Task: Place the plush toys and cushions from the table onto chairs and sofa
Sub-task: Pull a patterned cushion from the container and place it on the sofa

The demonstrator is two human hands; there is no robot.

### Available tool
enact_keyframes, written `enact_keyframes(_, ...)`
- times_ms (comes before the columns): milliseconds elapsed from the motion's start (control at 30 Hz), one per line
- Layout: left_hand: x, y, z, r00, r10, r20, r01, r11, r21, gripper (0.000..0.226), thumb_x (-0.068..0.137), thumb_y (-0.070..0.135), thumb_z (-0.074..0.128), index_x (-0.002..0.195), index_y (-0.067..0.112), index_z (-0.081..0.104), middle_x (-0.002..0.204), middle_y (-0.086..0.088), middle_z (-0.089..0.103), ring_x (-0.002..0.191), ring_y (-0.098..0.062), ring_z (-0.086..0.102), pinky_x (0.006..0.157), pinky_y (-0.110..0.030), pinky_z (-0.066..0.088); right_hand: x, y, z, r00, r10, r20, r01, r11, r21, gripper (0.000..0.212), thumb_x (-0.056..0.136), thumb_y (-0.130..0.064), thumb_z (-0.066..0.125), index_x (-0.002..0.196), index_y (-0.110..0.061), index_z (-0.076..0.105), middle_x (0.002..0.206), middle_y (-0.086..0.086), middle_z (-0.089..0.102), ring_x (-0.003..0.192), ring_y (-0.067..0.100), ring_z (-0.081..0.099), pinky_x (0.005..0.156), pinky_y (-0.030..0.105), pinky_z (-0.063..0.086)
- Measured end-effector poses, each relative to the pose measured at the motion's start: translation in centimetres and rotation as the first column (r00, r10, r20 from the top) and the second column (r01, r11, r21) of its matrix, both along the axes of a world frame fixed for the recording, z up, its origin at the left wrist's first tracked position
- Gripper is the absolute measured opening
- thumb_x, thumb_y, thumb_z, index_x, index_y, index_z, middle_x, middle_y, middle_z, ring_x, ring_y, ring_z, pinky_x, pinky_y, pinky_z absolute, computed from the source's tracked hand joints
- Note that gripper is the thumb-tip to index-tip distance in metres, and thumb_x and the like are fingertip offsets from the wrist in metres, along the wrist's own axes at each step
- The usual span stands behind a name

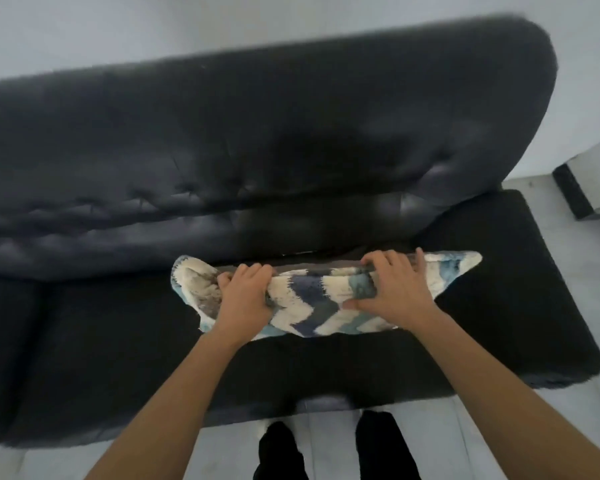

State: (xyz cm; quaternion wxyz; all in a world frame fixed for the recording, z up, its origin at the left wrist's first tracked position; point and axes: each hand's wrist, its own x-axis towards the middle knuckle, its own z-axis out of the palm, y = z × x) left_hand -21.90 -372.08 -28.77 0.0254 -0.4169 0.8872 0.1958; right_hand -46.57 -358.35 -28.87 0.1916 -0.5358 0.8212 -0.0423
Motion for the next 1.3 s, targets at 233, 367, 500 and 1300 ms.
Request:
enact_keyframes(233,-1.6,-9.1,-9.8,0.999,0.040,0.005,-0.040,0.998,-0.054,0.052,0.070,0.035,0.085,0.114,0.020,0.062,0.105,-0.007,0.058,0.104,-0.035,0.052,0.091,-0.048,0.031,-1.0,-7.3,-11.0,0.982,-0.060,-0.177,0.023,0.978,-0.206,0.048,0.084,-0.048,0.073,0.123,-0.021,0.067,0.106,0.012,0.060,0.102,0.037,0.059,0.113,0.059,0.029)
enact_keyframes(367,-3.4,-12.6,-17.6,0.980,0.090,-0.177,-0.125,0.972,-0.199,0.064,0.076,0.025,0.081,0.136,0.017,0.058,0.130,-0.019,0.052,0.122,-0.042,0.045,0.105,-0.057,0.032,-2.5,-11.6,-18.1,0.955,-0.149,-0.255,0.078,0.960,-0.270,0.056,0.096,-0.038,0.062,0.148,-0.024,0.049,0.139,0.019,0.049,0.135,0.040,0.043,0.120,0.060,0.018)
enact_keyframes(500,-4.3,-13.5,-24.8,0.990,0.116,-0.075,-0.122,0.989,-0.079,0.067,0.094,0.033,0.067,0.153,0.018,0.040,0.161,-0.021,0.028,0.148,-0.043,0.024,0.115,-0.063,0.024,-3.2,-12.4,-25.2,0.972,-0.218,-0.085,0.216,0.976,-0.038,0.077,0.099,-0.053,0.052,0.163,-0.027,0.017,0.168,0.022,0.008,0.154,0.044,0.009,0.122,0.058,0.013)
enact_keyframes(1300,-1.8,-7.1,-35.4,0.859,0.417,-0.297,-0.473,0.868,-0.149,0.076,0.105,0.055,0.031,0.161,0.013,0.002,0.164,-0.032,-0.008,0.155,-0.043,-0.007,0.119,-0.068,0.000,0.1,-19.8,-36.6,0.938,0.055,-0.342,-0.151,0.953,-0.263,0.095,0.093,-0.083,0.025,0.163,-0.018,0.017,0.167,0.025,0.015,0.156,0.043,0.013,0.122,0.058,-0.004)
